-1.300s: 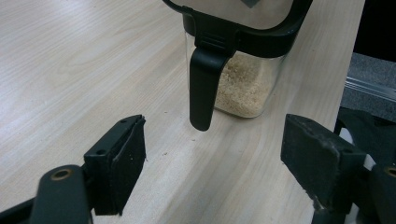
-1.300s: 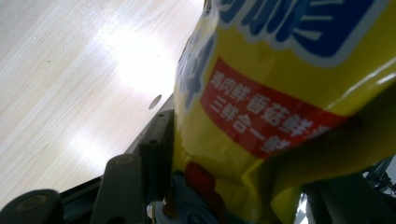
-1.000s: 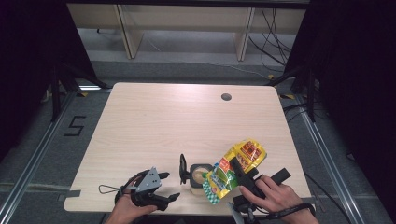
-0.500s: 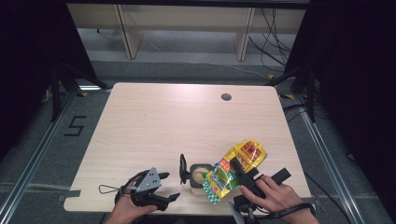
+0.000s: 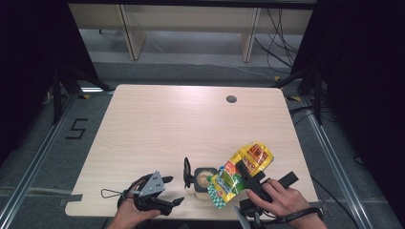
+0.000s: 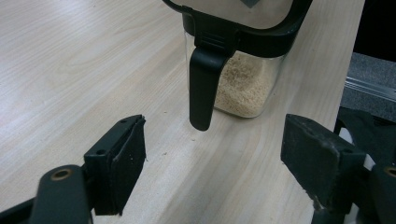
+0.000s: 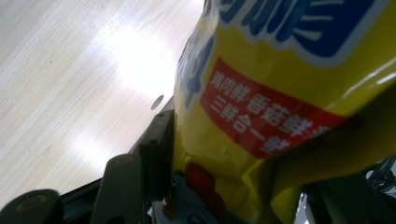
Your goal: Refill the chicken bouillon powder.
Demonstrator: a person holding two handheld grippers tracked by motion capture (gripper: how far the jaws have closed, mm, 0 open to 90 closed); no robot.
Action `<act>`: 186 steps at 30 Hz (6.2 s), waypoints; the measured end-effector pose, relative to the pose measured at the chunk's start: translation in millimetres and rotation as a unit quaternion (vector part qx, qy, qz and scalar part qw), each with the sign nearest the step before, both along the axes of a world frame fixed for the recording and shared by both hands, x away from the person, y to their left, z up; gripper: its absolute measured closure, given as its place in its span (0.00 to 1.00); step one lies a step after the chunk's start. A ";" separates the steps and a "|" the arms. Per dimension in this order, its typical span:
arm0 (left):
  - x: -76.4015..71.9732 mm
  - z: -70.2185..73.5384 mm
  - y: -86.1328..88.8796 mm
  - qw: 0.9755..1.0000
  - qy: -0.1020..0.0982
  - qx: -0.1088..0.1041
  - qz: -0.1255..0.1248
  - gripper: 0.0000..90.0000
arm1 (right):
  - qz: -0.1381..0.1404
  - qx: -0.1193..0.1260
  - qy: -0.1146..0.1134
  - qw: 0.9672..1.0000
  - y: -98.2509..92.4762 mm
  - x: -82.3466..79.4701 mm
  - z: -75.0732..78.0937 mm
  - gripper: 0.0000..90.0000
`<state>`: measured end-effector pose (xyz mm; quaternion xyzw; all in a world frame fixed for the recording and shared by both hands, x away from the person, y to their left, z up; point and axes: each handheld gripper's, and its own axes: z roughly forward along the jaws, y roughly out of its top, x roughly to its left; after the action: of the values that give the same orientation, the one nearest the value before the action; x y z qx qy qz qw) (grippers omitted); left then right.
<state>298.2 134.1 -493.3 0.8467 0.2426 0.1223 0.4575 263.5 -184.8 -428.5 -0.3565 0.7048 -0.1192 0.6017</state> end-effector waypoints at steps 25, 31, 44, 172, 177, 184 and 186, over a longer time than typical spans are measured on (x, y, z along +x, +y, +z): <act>-1.0 0.1 -0.8 1.000 0.004 -0.009 0.001 0.24 | 0.004 0.010 0.012 1.000 -1.1 1.2 0.0 0.55; -0.8 0.0 -0.8 1.000 0.004 -0.009 0.001 0.24 | 0.004 0.012 0.014 1.000 -2.0 1.9 0.3 0.55; -0.4 -0.3 -0.7 1.000 0.002 -0.006 0.001 0.24 | 0.002 0.016 0.017 1.000 -2.5 2.4 0.4 0.55; -1.2 0.3 -0.8 1.000 0.001 -0.010 0.004 0.24 | -0.098 0.553 0.404 0.722 -98.3 84.5 -25.1 0.71; -1.0 0.4 -0.8 1.000 0.004 -0.008 0.002 0.24 | -0.115 0.591 0.413 0.684 -107.0 88.8 -27.1 0.71; -1.1 0.2 -0.9 1.000 0.001 -0.010 0.005 0.24 | -0.124 0.624 0.415 0.651 -116.1 93.6 -29.8 0.71; -1.2 0.3 -1.0 1.000 0.001 -0.010 0.004 0.24 | -0.128 0.627 0.416 0.647 -117.4 94.2 -30.1 0.70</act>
<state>297.0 133.1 -493.0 0.8414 0.2480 0.1207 0.4648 357.7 -302.3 -458.6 0.1871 0.8259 0.4361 0.3044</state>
